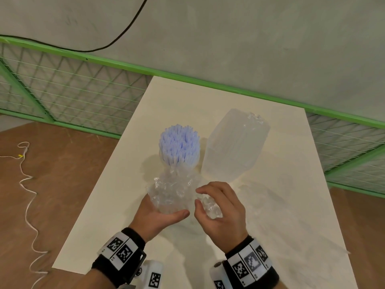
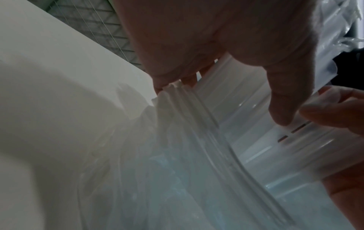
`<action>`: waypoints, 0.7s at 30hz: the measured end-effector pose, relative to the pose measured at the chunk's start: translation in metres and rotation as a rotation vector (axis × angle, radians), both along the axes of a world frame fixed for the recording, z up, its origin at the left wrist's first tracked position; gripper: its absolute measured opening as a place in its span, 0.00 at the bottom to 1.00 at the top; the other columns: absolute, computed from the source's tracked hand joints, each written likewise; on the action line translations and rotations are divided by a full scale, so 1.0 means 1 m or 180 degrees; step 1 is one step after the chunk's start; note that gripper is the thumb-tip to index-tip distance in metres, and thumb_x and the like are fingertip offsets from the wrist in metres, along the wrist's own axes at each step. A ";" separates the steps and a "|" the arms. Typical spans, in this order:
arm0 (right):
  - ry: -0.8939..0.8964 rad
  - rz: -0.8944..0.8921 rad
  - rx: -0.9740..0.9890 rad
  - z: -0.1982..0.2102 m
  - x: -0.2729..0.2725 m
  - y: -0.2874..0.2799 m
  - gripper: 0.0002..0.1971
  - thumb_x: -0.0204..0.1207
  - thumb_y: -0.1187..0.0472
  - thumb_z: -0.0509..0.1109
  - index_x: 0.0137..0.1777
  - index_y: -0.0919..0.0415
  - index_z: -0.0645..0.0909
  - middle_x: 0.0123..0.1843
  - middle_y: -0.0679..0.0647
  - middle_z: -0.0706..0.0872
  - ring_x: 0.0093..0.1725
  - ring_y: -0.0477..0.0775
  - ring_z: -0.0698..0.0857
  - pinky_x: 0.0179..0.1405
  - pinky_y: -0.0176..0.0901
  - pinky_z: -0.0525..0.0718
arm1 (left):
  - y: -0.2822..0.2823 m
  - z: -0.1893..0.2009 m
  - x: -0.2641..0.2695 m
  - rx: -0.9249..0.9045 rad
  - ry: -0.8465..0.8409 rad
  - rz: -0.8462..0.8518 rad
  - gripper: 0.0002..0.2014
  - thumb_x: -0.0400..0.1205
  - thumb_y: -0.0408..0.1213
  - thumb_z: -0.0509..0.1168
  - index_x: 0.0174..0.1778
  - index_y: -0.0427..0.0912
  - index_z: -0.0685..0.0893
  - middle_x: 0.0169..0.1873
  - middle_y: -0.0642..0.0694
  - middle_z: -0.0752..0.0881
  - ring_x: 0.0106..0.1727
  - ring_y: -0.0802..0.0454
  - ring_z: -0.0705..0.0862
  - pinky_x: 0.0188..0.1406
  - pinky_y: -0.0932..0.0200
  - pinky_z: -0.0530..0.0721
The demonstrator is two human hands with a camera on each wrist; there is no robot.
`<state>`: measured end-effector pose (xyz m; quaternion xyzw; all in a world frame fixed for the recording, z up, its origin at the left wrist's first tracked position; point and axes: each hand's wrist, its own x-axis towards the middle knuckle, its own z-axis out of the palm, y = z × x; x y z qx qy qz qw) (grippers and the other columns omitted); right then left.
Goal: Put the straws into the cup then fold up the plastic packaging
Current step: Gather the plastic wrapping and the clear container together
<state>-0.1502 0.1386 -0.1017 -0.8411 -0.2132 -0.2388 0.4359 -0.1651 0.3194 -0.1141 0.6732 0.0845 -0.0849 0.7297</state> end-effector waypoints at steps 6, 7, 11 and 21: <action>0.0194 0.0032 0.0027 -0.003 -0.002 0.002 0.12 0.70 0.66 0.74 0.53 0.57 0.82 0.50 0.47 0.86 0.52 0.45 0.85 0.54 0.29 0.80 | 0.001 0.000 -0.002 0.0025 0.0035 0.0040 0.27 0.64 0.25 0.83 0.57 0.46 0.85 0.48 0.52 0.93 0.51 0.57 0.91 0.46 0.72 0.84; 0.0232 0.0025 0.0007 -0.003 -0.002 0.003 0.13 0.70 0.64 0.73 0.54 0.55 0.80 0.50 0.47 0.86 0.51 0.44 0.85 0.54 0.27 0.79 | 0.002 0.000 -0.002 0.0028 0.0039 0.0039 0.28 0.63 0.27 0.83 0.57 0.47 0.85 0.49 0.51 0.92 0.51 0.57 0.91 0.46 0.71 0.84; 0.0181 0.0098 -0.0013 -0.001 -0.001 0.005 0.13 0.71 0.67 0.71 0.54 0.55 0.80 0.49 0.50 0.84 0.50 0.45 0.83 0.51 0.29 0.79 | 0.003 0.000 -0.004 0.0089 0.0063 0.0059 0.27 0.64 0.26 0.83 0.57 0.47 0.85 0.49 0.53 0.92 0.51 0.58 0.91 0.45 0.72 0.84; 0.0485 -0.0166 -0.0016 0.005 0.009 0.007 0.13 0.78 0.65 0.69 0.60 0.55 0.78 0.49 0.48 0.82 0.49 0.33 0.79 0.50 0.19 0.72 | 0.006 -0.004 -0.005 0.0169 0.0040 0.0083 0.31 0.62 0.31 0.85 0.59 0.51 0.84 0.51 0.54 0.92 0.53 0.59 0.90 0.46 0.72 0.84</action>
